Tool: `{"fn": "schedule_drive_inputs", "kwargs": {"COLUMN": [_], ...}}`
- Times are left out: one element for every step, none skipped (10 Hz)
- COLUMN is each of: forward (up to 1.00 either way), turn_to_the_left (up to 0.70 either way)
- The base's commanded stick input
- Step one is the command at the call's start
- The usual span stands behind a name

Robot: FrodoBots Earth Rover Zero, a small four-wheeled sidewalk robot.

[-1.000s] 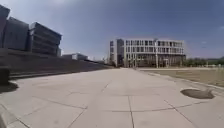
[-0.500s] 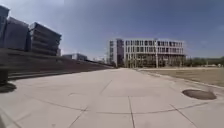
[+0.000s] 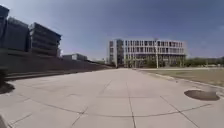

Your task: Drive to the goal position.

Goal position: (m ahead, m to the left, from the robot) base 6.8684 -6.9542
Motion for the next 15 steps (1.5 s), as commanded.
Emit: {"fn": "schedule_drive_inputs", "kwargs": {"forward": [0.19, 0.19, 0.19, 0.23, 0.31, 0.49, 0.7, 0.7, 0.7, 0.7, 0.7, 0.7, 0.7, 0.7, 0.7], "turn_to_the_left": [0.01, 0.01, 0.01, 0.01, 0.01, -0.14, -0.34, -0.34, -0.3, -0.03, 0.01, 0.01, 0.01, 0.01, 0.01]}}
